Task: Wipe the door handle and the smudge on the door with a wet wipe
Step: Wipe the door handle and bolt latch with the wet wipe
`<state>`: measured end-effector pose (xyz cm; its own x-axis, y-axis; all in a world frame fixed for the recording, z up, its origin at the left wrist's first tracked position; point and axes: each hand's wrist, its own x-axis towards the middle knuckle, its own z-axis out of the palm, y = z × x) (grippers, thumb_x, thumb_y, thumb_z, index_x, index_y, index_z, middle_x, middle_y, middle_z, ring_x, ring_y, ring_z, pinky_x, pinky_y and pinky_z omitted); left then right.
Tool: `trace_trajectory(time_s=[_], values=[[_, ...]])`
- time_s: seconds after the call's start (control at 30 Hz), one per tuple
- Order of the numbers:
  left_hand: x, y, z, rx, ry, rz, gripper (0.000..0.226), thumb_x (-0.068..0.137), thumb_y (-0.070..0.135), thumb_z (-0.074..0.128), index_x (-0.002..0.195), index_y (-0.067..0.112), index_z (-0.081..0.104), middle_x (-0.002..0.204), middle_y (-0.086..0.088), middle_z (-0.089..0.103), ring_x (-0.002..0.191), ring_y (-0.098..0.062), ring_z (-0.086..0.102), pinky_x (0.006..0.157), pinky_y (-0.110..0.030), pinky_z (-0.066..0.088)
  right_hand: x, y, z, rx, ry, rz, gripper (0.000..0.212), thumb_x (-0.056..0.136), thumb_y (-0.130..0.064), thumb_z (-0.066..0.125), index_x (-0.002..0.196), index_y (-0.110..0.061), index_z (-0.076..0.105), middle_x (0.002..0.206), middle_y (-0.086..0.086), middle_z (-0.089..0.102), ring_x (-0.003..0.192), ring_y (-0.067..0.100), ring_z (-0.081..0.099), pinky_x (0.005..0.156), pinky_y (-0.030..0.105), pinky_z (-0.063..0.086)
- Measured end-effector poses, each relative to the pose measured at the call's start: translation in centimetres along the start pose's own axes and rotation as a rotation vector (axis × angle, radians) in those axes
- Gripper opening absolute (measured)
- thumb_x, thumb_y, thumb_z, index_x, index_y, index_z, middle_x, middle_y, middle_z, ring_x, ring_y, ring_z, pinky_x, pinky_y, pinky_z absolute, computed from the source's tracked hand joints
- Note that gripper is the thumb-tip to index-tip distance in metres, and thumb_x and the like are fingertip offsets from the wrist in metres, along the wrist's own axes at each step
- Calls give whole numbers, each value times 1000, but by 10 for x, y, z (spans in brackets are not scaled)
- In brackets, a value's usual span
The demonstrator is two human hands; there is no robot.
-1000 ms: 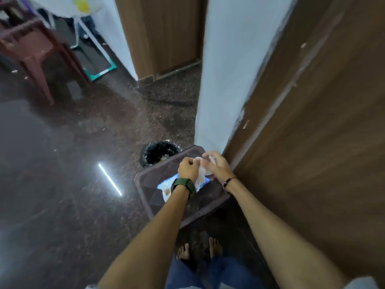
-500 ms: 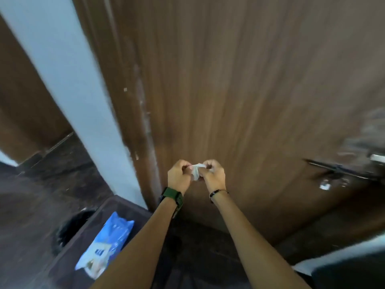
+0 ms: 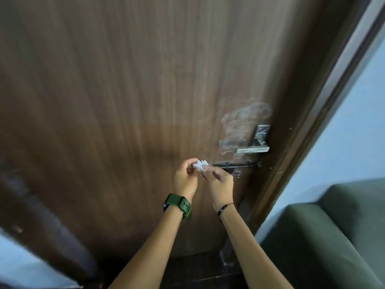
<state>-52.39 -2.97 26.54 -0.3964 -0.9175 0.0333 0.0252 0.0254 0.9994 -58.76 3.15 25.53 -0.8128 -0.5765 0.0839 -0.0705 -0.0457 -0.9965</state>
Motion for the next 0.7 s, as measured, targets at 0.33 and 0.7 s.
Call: trace_trajectory(time_s=[0.33, 0.7], values=[[46, 31, 84, 37, -281, 156, 28, 80, -6, 52, 83, 19, 64, 76, 9, 62, 69, -3, 58, 66, -20, 50, 55, -41, -68, -566, 379, -329, 26, 80, 4, 59, 95, -11, 73, 97, 8, 69, 91, 21, 59, 81, 32, 48], [71, 30, 124, 366, -490, 574, 24, 82, -5, 51, 96, 3, 69, 99, -12, 69, 90, -23, 63, 81, -24, 45, 114, -41, -89, -1093, 386, -410, 13, 83, 3, 56, 77, 9, 66, 87, 24, 70, 82, 37, 66, 75, 40, 53]])
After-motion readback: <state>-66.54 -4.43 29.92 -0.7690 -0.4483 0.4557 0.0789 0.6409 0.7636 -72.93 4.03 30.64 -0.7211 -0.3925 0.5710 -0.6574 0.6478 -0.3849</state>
